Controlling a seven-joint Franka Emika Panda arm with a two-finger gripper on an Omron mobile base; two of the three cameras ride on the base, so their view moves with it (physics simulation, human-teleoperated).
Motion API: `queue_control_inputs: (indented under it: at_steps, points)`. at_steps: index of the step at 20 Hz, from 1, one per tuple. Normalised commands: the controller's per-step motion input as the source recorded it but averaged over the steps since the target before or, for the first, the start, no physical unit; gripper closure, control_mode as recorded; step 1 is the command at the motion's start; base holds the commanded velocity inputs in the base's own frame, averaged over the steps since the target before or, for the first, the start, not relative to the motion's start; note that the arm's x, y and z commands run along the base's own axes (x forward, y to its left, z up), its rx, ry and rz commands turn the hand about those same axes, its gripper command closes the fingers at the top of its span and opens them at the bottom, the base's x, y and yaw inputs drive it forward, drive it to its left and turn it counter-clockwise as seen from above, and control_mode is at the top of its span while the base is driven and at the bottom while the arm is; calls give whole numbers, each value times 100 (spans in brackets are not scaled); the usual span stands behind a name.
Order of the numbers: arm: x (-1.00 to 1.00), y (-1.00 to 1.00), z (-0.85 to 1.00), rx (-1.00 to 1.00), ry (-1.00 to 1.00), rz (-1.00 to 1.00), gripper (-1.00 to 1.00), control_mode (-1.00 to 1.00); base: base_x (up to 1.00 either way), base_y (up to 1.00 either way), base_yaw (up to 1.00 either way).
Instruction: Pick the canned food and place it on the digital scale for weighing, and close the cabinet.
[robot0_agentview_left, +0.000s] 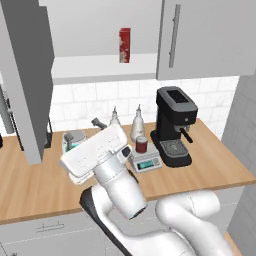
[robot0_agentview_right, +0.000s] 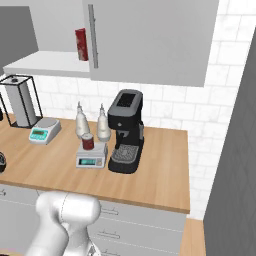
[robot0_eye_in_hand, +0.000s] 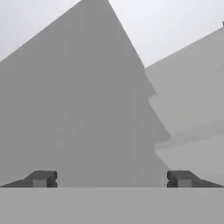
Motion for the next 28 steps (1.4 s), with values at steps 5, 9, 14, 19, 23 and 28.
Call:
queue_control_inputs:
  at_steps: [5, 9, 14, 19, 23, 28]
  points:
    - [-2, 82, -81, 31, -15, 0, -100, -100, 0, 0, 0]
    - [-2, 92, -27, 24, -24, 0, -100, -100, 0, 0, 0]
    - [0, 99, 0, 17, -21, 0, -100, -100, 0, 0, 0]
    - [0, 79, -26, 26, -11, 0, -100, -100, 0, 0, 0]
    - [15, 73, -34, 24, -10, 0, -100, -100, 0, 0, 0]
    - [8, 57, -6, 19, -15, -1, -100, -100, 0, 0, 0]
